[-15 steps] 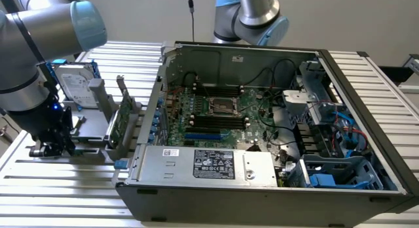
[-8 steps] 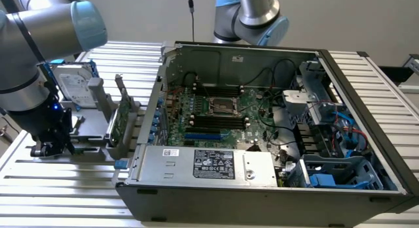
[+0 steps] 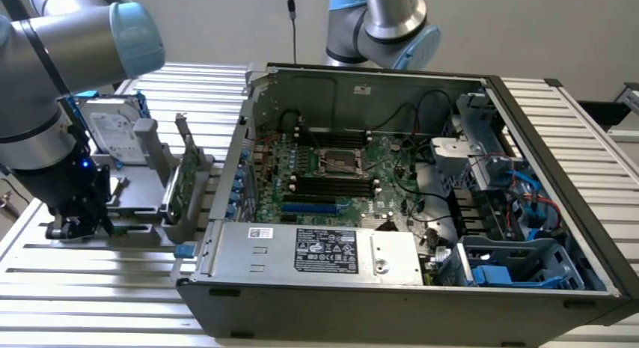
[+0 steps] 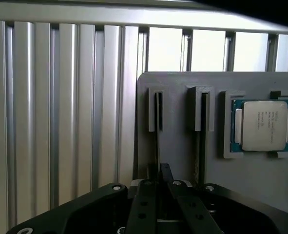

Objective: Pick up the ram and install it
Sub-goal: 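Pick up the ram and move it above insertion slot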

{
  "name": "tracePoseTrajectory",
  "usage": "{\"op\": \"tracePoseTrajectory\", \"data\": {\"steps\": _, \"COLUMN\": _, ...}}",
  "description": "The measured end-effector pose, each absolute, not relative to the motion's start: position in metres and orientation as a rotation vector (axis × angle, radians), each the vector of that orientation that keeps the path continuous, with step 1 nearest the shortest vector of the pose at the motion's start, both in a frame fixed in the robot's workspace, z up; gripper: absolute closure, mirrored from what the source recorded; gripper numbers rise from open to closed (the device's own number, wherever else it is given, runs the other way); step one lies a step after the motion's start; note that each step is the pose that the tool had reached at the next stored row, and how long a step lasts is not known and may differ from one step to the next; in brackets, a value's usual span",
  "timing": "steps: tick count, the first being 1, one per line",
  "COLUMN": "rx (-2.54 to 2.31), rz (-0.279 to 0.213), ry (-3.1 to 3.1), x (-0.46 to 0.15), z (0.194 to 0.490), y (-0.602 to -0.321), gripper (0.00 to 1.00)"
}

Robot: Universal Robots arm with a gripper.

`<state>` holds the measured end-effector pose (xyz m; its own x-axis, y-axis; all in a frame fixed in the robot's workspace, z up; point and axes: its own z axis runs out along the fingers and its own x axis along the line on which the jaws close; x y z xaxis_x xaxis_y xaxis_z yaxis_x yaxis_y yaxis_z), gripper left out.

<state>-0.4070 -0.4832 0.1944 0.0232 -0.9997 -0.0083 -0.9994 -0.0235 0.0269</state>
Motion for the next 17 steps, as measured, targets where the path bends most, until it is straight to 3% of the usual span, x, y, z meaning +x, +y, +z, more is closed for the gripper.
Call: {"op": "tracePoseTrajectory", "data": {"steps": 17, "rx": 2.157, "rz": -0.043, "ry": -2.263, "x": -0.4061, "z": 0.1967, "y": -0.4831, "gripper": 0.86}}
